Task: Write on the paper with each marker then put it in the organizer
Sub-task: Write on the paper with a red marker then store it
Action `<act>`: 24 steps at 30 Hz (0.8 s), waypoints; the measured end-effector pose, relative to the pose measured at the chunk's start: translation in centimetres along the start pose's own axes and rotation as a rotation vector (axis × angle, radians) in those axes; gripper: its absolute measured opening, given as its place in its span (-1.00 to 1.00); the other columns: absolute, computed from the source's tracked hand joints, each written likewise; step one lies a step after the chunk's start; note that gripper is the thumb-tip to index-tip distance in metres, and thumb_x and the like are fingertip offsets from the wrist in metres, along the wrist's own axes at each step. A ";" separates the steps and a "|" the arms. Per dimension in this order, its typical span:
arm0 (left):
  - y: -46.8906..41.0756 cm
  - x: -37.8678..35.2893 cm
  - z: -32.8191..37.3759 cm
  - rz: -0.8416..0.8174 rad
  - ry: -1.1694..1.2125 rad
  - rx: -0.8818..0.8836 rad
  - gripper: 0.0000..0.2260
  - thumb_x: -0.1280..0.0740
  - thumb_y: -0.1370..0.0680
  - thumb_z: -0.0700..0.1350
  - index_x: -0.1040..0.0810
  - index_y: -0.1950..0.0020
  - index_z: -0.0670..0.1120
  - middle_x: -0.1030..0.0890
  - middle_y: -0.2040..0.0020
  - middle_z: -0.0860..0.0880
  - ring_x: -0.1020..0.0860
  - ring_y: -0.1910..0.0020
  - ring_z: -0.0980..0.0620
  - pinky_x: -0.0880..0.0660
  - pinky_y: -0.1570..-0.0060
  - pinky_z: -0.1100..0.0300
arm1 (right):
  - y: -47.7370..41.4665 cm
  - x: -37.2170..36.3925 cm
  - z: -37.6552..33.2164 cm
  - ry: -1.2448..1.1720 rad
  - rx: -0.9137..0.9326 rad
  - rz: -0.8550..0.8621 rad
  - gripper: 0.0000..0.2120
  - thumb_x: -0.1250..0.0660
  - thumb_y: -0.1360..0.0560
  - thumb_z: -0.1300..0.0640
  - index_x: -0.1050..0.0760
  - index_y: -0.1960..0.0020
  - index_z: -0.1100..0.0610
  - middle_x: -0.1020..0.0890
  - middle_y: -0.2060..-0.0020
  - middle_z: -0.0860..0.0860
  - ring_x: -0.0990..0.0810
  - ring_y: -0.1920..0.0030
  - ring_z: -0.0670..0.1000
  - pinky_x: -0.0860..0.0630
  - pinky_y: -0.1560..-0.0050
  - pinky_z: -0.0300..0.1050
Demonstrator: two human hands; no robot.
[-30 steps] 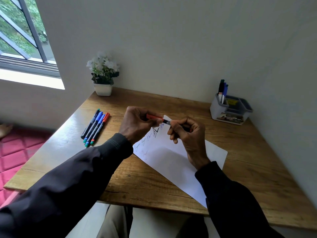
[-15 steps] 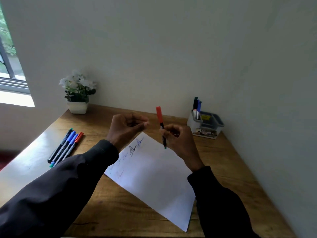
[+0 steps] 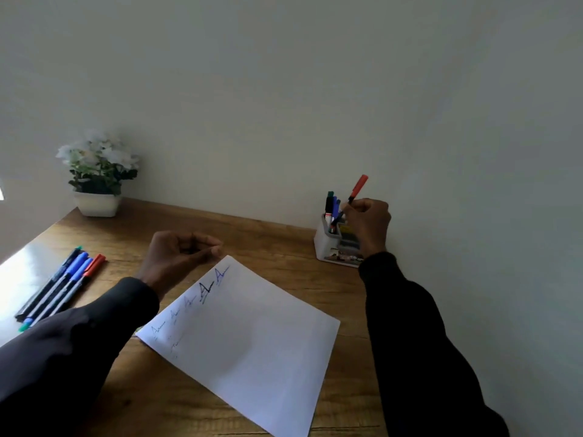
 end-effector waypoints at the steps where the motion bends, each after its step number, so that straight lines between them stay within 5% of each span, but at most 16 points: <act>1: 0.0 0.1 -0.1 -0.001 0.002 0.004 -0.84 -0.57 -0.39 -0.23 -0.72 0.05 -0.16 -0.75 0.21 -0.04 -0.72 0.20 0.07 -0.57 0.22 0.37 | -0.6 0.1 0.1 0.027 0.001 0.006 -0.86 -0.54 -0.48 0.20 -0.71 0.05 0.28 -0.75 0.14 0.16 -0.70 0.18 0.02 -0.70 -0.02 0.03; 6: -0.1 0.6 -0.5 0.012 0.025 0.024 -0.85 -0.55 -0.41 -0.27 -0.71 0.05 -0.18 -0.74 0.22 -0.05 -0.72 0.23 0.09 -0.54 0.26 0.43 | -1.8 -1.5 1.5 0.183 -0.023 -0.028 -0.84 -0.57 -0.45 0.19 -0.72 0.05 0.28 -0.75 0.10 0.17 -0.71 0.09 0.08 -0.66 -0.05 -0.01; 11: -0.1 0.8 -0.9 0.015 0.037 0.034 -0.85 -0.55 -0.41 -0.28 -0.70 0.04 -0.20 -0.74 0.21 -0.07 -0.72 0.21 0.05 -0.56 0.24 0.41 | -1.1 -3.4 2.7 0.233 -0.057 -0.083 -0.81 -0.59 -0.45 0.15 -0.72 0.04 0.26 -0.72 0.14 0.09 -0.64 0.20 0.01 -0.54 0.27 -0.19; 16: -0.1 0.8 -0.8 0.008 0.023 0.032 -0.85 -0.54 -0.41 -0.28 -0.70 0.05 -0.19 -0.74 0.21 -0.05 -0.71 0.24 0.10 -0.54 0.28 0.43 | -0.6 -4.0 3.1 0.271 -0.029 -0.072 -0.80 -0.62 -0.41 0.16 -0.72 0.05 0.25 -0.75 0.11 0.14 -0.68 0.18 0.03 -0.70 0.07 0.05; 24: -0.1 1.2 -0.8 0.002 0.012 0.027 -0.84 -0.54 -0.41 -0.27 -0.69 0.03 -0.19 -0.75 0.20 -0.06 -0.73 0.19 0.03 -0.59 0.24 0.38 | -0.4 -3.9 2.6 0.301 -0.001 -0.019 -0.78 -0.59 -0.45 0.13 -0.71 0.02 0.26 -0.74 0.08 0.16 -0.72 0.09 0.08 -0.52 0.11 -0.17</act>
Point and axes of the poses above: each hand's wrist, its own y-axis away from the middle knuckle, its own x-axis out of the back of the hand, z = x × y, the point moved 10 cm from there along -y, towards the middle knuckle
